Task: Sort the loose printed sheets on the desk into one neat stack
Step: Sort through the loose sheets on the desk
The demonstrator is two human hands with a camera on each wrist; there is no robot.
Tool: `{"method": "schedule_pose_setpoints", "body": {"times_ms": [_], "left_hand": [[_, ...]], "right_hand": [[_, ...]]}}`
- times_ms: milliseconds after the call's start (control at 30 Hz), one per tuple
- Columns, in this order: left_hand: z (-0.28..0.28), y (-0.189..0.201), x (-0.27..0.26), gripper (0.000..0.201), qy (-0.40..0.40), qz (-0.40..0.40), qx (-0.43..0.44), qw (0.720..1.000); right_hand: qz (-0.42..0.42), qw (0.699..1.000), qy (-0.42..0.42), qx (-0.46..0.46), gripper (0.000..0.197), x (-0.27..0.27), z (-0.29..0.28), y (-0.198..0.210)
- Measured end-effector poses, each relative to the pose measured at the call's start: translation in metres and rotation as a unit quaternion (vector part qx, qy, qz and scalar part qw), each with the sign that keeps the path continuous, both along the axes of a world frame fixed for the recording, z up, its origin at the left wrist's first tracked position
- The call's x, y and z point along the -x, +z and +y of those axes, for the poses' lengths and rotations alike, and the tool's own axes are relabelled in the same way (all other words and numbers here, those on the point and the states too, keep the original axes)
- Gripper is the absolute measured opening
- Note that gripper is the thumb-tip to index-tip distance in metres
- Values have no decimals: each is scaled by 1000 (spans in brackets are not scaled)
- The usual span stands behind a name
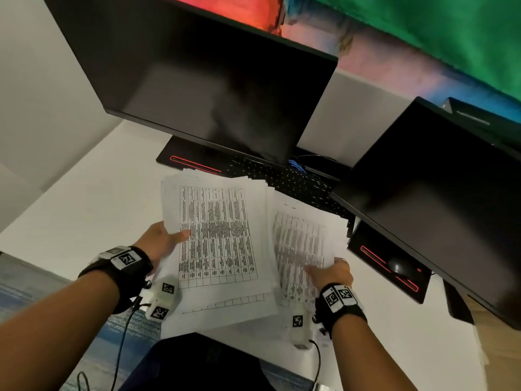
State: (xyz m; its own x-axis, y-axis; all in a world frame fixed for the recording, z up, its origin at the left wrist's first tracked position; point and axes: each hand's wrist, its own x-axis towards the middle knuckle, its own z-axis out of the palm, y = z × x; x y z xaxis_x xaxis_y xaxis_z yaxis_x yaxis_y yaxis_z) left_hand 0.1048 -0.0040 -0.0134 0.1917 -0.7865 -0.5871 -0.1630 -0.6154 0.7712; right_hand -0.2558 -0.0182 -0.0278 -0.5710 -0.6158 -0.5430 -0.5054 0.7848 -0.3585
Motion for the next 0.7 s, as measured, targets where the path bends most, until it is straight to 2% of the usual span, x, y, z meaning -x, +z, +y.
{"method": "schedule_pose_setpoints", "body": {"times_ms": [67,200,367,400,467,600,700], "left_hand": [[2,-3,3,61,-15,-36,-8,999],[5,-6,9,54,-25,-100,-3,995],[4,-16,14,47,-11,-112,2,994],[4,-16,15,45,-9,-113,1,994],[3,-16,16,44,-4,-114,3,993],[-6,-13,6,39,-45,-149,4,988],[-9,-14,1,39,-67,-173,-2,983]], "right_hand": [[-10,1000,-3,3,90,-11,1,5],[-23,1000,-17,-2,95,-32,3,1],[-147,987,-66,6,97,-39,4,-7],[-176,982,-70,15,94,-41,4,-7],[-186,980,-52,45,72,-42,3,4],[-68,984,60,155,24,-32,-10,67],[-54,959,99,262,21,-21,-16,133]]}}
